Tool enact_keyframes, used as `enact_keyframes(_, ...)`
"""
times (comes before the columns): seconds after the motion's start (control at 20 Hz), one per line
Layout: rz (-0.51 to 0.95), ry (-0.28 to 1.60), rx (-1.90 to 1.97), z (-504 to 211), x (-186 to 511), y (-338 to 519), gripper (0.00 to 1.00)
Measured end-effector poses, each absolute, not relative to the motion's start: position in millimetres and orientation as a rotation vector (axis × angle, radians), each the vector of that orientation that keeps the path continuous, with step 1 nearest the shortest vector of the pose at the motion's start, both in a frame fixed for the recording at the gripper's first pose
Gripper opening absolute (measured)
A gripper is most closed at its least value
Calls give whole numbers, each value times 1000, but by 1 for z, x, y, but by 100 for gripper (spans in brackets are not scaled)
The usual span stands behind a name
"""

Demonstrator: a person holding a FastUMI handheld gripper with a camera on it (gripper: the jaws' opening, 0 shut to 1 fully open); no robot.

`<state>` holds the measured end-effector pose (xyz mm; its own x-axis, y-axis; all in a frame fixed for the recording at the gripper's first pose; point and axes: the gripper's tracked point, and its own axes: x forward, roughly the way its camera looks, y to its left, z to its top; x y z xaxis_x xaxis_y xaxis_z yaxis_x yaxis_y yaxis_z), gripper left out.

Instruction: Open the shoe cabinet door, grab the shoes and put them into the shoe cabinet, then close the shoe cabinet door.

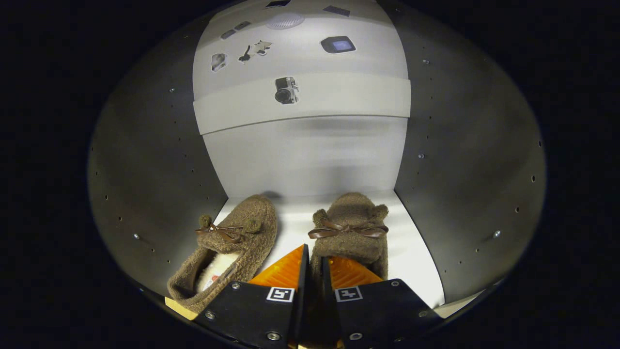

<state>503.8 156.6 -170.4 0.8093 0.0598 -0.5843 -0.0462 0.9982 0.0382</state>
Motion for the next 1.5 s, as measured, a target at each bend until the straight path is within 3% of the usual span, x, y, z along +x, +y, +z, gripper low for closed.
enact_keyframes(1.5, -7, 403, -37, -59, 378, 151, 19)
